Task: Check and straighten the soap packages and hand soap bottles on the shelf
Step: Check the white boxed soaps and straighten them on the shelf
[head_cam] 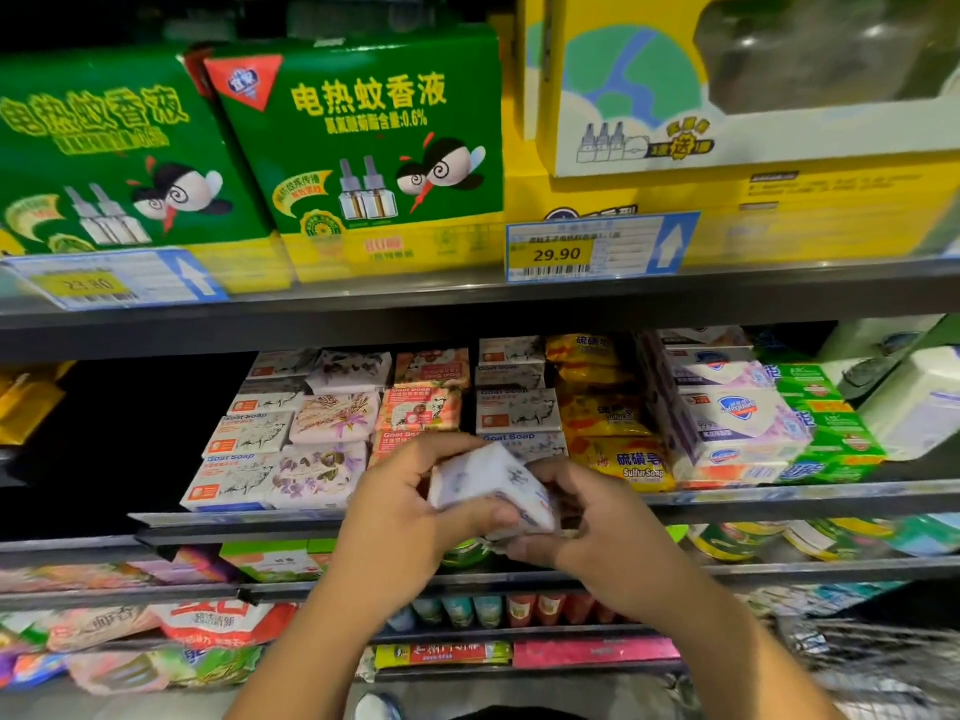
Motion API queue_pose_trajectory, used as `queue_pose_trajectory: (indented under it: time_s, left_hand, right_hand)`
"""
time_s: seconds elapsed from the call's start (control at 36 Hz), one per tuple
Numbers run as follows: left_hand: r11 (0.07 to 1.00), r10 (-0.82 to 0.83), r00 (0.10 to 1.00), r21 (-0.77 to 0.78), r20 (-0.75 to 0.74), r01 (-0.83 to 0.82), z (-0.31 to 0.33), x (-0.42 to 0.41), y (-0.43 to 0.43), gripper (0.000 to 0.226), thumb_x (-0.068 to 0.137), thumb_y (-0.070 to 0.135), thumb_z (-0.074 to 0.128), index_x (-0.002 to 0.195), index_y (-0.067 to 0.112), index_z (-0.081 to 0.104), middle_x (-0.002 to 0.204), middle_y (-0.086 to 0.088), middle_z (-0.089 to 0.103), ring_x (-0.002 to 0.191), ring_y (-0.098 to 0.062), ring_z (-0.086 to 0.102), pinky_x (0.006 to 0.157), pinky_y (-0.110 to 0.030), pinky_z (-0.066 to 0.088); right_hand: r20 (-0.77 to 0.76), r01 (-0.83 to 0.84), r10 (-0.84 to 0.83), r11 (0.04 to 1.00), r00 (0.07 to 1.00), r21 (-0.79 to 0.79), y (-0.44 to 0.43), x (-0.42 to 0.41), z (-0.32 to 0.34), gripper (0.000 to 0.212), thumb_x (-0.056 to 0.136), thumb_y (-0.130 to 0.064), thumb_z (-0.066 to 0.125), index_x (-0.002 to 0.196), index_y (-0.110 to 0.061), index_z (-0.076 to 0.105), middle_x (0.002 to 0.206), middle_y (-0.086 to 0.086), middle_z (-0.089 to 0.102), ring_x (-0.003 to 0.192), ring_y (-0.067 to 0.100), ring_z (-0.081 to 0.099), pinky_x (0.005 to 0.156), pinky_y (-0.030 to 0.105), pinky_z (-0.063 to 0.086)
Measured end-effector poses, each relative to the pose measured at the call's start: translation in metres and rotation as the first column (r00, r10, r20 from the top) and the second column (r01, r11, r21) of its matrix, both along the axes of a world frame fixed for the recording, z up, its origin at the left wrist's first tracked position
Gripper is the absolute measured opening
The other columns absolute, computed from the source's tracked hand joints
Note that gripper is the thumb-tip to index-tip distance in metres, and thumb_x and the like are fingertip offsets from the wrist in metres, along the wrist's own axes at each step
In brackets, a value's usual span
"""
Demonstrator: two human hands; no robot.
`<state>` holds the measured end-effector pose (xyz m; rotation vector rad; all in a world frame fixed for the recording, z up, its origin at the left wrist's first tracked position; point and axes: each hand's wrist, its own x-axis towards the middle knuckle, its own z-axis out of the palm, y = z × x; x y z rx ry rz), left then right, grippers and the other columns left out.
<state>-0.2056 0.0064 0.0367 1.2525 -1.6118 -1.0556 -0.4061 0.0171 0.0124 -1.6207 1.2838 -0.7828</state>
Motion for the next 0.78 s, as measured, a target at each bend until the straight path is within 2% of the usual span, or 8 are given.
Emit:
queue_pose_trajectory:
  time_s: [0.14, 0.19, 0.25, 0.44, 0.56, 0.64, 0.72, 0.78]
  left_hand:
    - [0.939, -0.112, 0.92, -0.263, 0.375, 0.222, 0.004, -0.006, -0.001, 0.049, 0.065, 0.054, 0.08, 0.109, 0.035, 0.072, 0.101, 0.02, 0.065, 0.098, 0.002, 0.059, 0.076, -0.006, 0.042]
    - [0.944, -0.108, 0.926, -0.255, 0.362, 0.21, 0.006, -0.006, 0.0, 0.048, 0.066, 0.054, 0.08, 0.11, 0.04, 0.07, 0.103, 0.022, 0.065, 0.1, 0.002, 0.058, 0.078, -0.007, 0.042]
    - [0.961, -0.103, 0.94, -0.209, 0.326, 0.178, 0.008, -0.002, -0.001, 0.048, 0.065, 0.056, 0.084, 0.108, 0.055, 0.063, 0.105, 0.025, 0.063, 0.103, 0.002, 0.057, 0.079, -0.007, 0.043]
    - [0.991, -0.117, 0.957, -0.026, 0.265, 0.129, -0.013, 0.011, -0.001, 0.062, 0.061, 0.047, 0.085, 0.112, 0.064, 0.055, 0.111, 0.031, 0.061, 0.104, 0.001, 0.06, 0.084, -0.018, 0.051]
    - [0.981, -0.187, 0.922, 0.007, 0.34, 0.196, -0.026, -0.004, 0.004, 0.049, 0.066, 0.048, 0.085, 0.109, 0.045, 0.063, 0.105, 0.021, 0.065, 0.096, -0.001, 0.062, 0.077, -0.022, 0.051]
    - [0.974, -0.224, 0.94, 0.025, 0.256, 0.225, -0.037, -0.01, 0.01, 0.049, 0.059, 0.03, 0.084, 0.104, 0.02, 0.067, 0.092, 0.002, 0.069, 0.087, -0.014, 0.065, 0.072, -0.031, 0.053]
    - [0.994, -0.11, 0.952, 0.024, 0.286, 0.107, -0.042, -0.006, 0.006, 0.045, 0.064, 0.016, 0.086, 0.094, 0.04, 0.062, 0.089, 0.011, 0.067, 0.083, -0.007, 0.063, 0.066, -0.016, 0.046]
    - [1.0, -0.024, 0.974, -0.008, 0.227, 0.026, -0.041, 0.004, 0.004, 0.047, 0.065, 0.022, 0.089, 0.096, 0.049, 0.065, 0.096, 0.016, 0.068, 0.089, -0.006, 0.064, 0.07, -0.023, 0.05]
  right_hand:
    - [-0.119, -0.085, 0.068, 0.986, 0.991, -0.143, 0.011, 0.01, -0.013, 0.027, 0.089, 0.002, 0.067, 0.094, -0.023, 0.075, 0.09, -0.009, 0.075, 0.083, 0.006, 0.07, 0.072, 0.023, 0.057]
    - [0.004, -0.052, 0.052, 0.998, 0.999, -0.023, 0.011, 0.007, -0.013, 0.038, 0.081, 0.001, 0.078, 0.1, -0.031, 0.069, 0.092, -0.02, 0.073, 0.087, -0.002, 0.069, 0.074, 0.017, 0.055]
    - [0.146, 0.031, -0.038, 0.998, 0.989, 0.05, 0.007, 0.0, -0.011, 0.048, 0.072, -0.002, 0.086, 0.109, -0.027, 0.068, 0.102, -0.013, 0.074, 0.096, 0.006, 0.069, 0.08, 0.027, 0.057]
    - [0.219, 0.168, -0.143, 0.981, 0.965, -0.097, 0.006, -0.027, 0.011, 0.06, 0.061, -0.021, 0.092, 0.112, -0.036, 0.064, 0.106, -0.012, 0.071, 0.102, 0.01, 0.068, 0.081, 0.025, 0.057]
    - [0.144, 0.113, -0.081, 0.966, 0.986, -0.231, 0.01, -0.012, 0.023, 0.066, 0.062, -0.02, 0.095, 0.114, -0.044, 0.062, 0.108, -0.018, 0.067, 0.107, 0.005, 0.063, 0.082, 0.017, 0.053]
    - [0.035, -0.024, 0.032, 0.975, 0.999, -0.22, 0.012, 0.005, 0.025, 0.063, 0.066, -0.021, 0.093, 0.113, -0.048, 0.06, 0.111, -0.023, 0.064, 0.107, 0.001, 0.06, 0.08, 0.015, 0.051]
    - [-0.017, -0.026, 0.022, 0.968, 1.0, -0.251, 0.011, 0.004, 0.023, 0.06, 0.067, -0.024, 0.092, 0.113, -0.048, 0.061, 0.113, -0.026, 0.063, 0.11, -0.002, 0.058, 0.083, 0.013, 0.048]
    - [-0.01, 0.024, -0.028, 0.963, 1.0, -0.27, 0.008, -0.005, 0.022, 0.057, 0.067, -0.024, 0.092, 0.11, -0.049, 0.063, 0.114, -0.029, 0.064, 0.112, -0.003, 0.058, 0.085, 0.011, 0.047]
